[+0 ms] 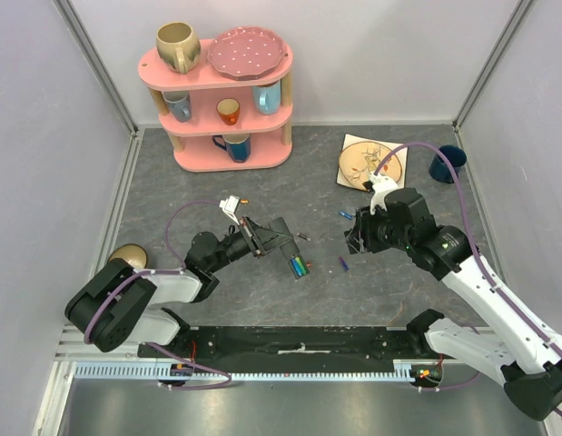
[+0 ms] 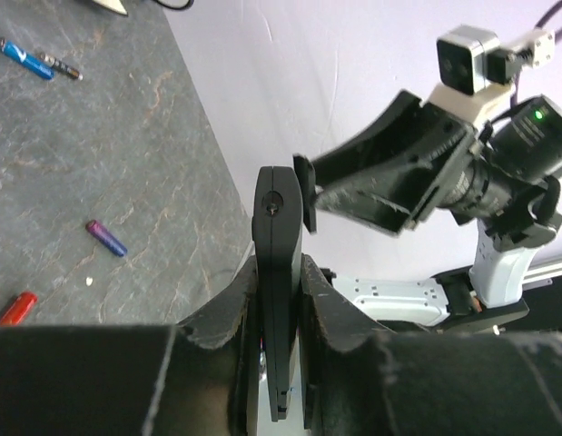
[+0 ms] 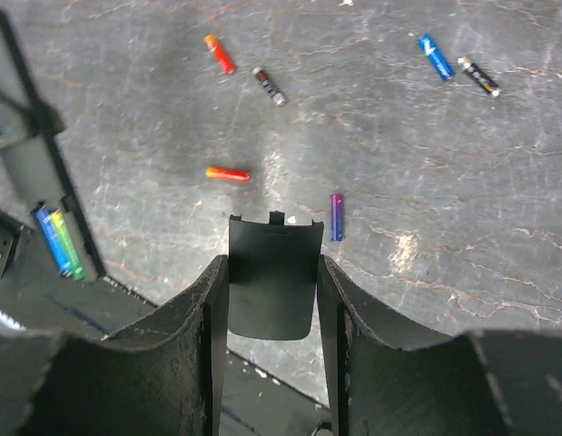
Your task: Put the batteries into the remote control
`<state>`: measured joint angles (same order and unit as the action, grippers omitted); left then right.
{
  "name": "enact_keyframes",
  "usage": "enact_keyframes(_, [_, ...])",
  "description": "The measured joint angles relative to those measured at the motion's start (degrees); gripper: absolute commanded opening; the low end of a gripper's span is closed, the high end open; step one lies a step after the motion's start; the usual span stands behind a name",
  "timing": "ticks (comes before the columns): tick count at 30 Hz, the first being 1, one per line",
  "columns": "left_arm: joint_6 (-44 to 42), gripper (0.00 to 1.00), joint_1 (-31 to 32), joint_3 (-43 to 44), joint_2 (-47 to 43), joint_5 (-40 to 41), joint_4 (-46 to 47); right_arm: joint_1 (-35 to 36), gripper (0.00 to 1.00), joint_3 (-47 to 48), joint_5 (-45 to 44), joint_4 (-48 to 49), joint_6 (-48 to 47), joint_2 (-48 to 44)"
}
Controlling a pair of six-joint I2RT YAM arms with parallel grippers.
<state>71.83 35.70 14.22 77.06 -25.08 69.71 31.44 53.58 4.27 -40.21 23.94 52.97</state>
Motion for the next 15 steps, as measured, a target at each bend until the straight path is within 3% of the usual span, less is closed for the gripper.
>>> enact_keyframes(8, [0.8,0.02,1.4,1.4,3.2,4.6,3.2,9.5,0.0,7.4,-0.5,-5.3,0.1,1.7])
enact_keyframes(15, [0.9,0.02,2.8,2.6,4.0,7.5,0.5,19.6,0.0,9.6,-5.0,-5.8,0.3,8.7])
